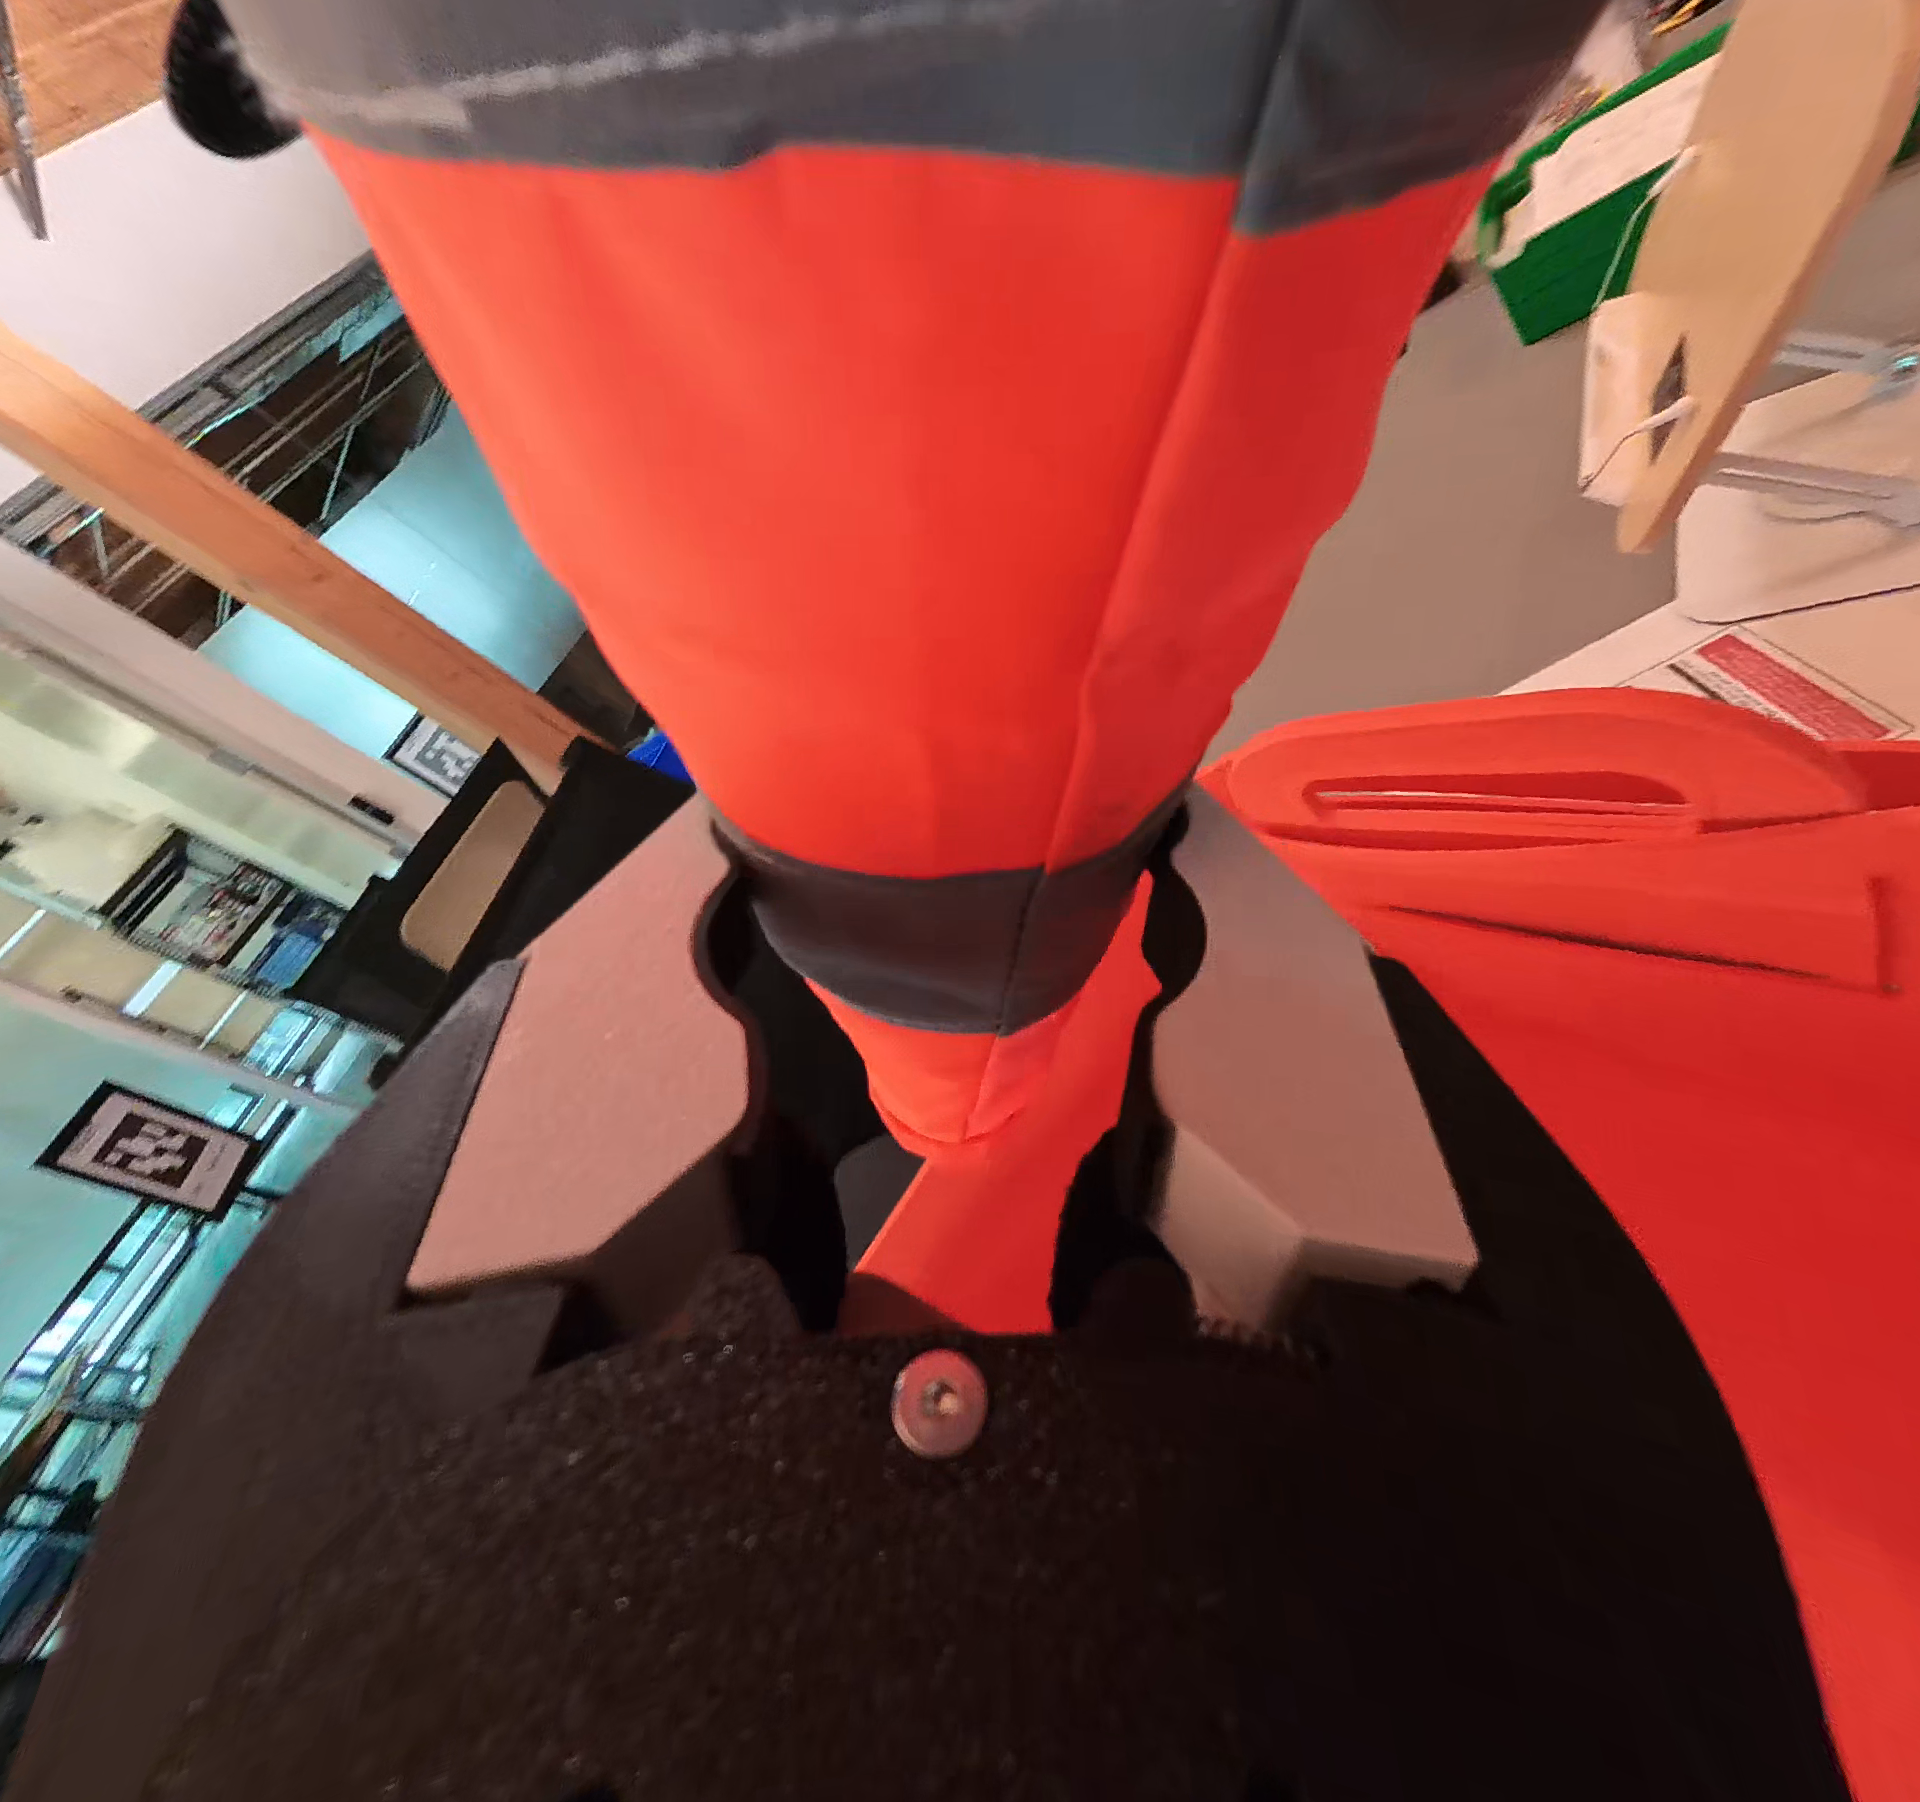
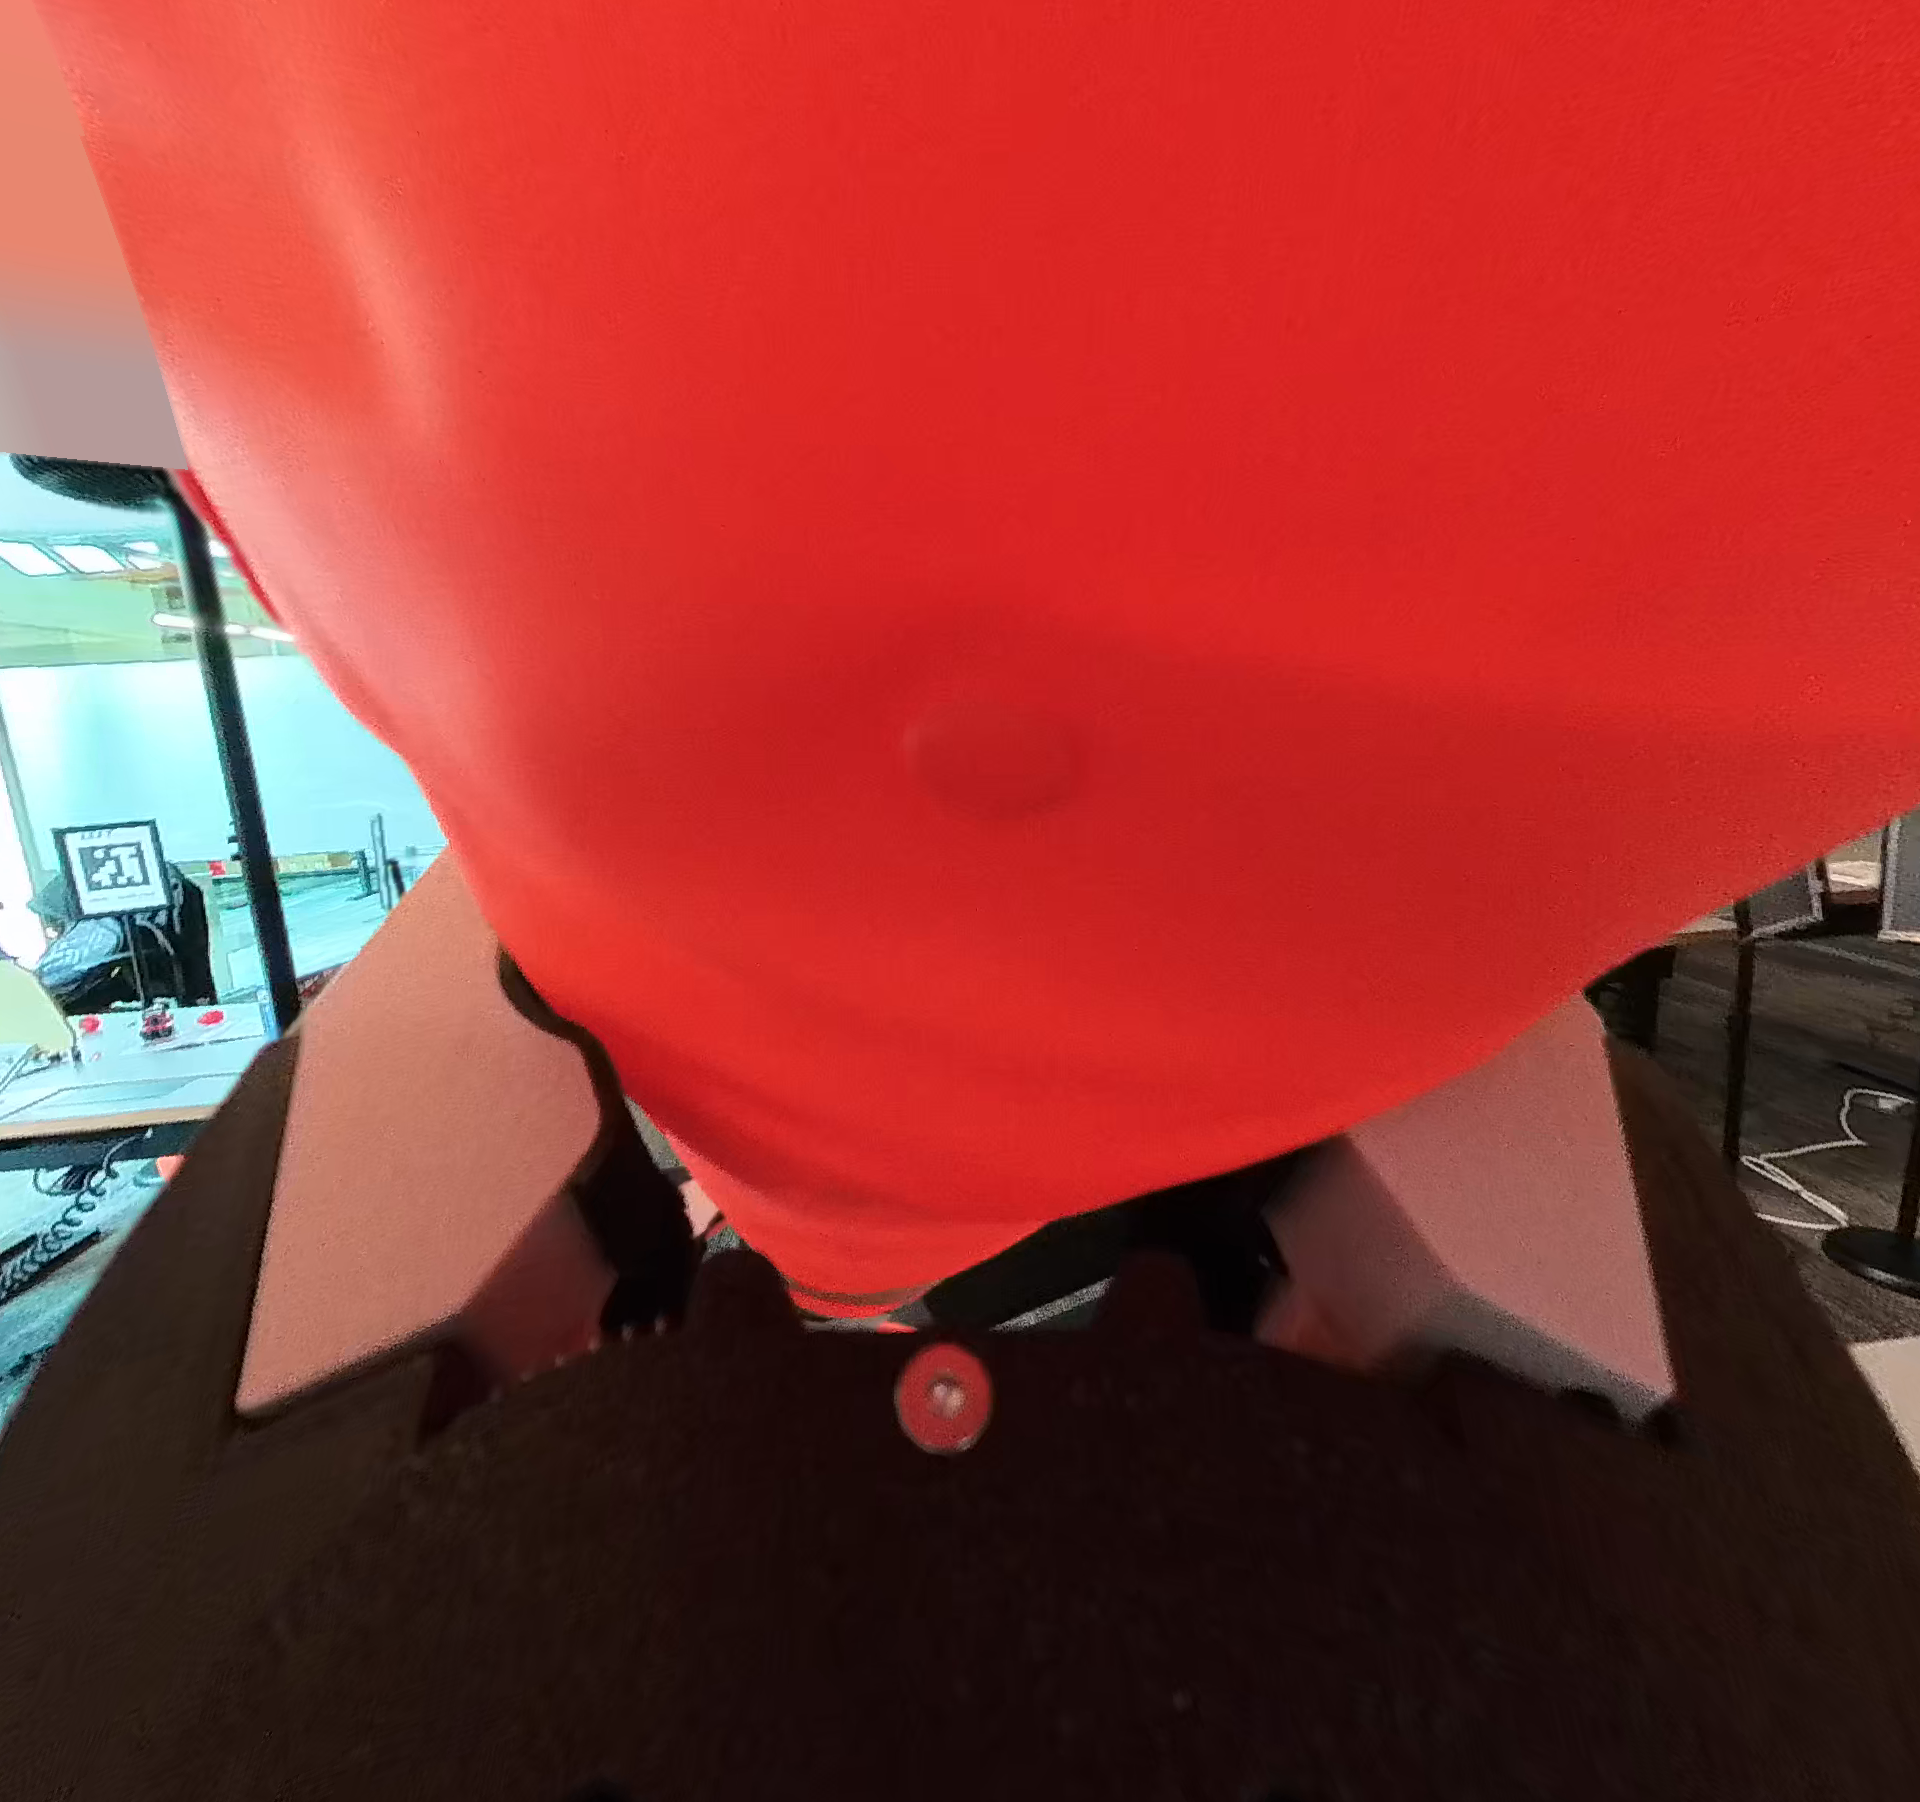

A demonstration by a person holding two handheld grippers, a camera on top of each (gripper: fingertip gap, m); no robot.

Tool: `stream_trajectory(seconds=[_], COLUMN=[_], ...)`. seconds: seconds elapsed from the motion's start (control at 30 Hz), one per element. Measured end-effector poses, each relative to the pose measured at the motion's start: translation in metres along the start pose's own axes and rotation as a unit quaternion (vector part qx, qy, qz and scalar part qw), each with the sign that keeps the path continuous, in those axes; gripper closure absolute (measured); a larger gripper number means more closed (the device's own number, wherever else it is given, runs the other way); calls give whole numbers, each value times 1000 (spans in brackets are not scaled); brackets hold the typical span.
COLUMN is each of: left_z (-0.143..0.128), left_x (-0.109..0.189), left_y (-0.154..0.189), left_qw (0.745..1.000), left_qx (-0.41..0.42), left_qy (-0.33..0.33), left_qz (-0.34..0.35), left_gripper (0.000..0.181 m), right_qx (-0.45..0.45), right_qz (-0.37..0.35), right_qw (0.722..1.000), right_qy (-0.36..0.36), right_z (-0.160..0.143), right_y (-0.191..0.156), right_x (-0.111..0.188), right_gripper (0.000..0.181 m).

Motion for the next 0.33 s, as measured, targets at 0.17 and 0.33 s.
stream_trajectory(seconds=[0.17, 0.33], left_z=[-10, -46], left_x=[3, -8], left_y=[-10, 4], left_qw=[999, 998], left_qx=[8, 37], left_qy=[-15, -50], left_qz=[33, 29], left_gripper=[120, 117], right_qx=[14, 28], right_qz=[24, 27], right_qw=[1000, 998], right_qy=[-6, -41], right_z=[-9, -47], right_y=[-13, -18], right_x=[-12, -20], right_gripper=[28, 26])
Point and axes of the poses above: each gripper's, where its closed fingertips meet, x back along the fingers, z out of its top, y = z × x across the jaws, the point moved 7 cm from there along x, back along the fingers, and after that the axes turned 4 degrees about y, right-handed, at the moved point
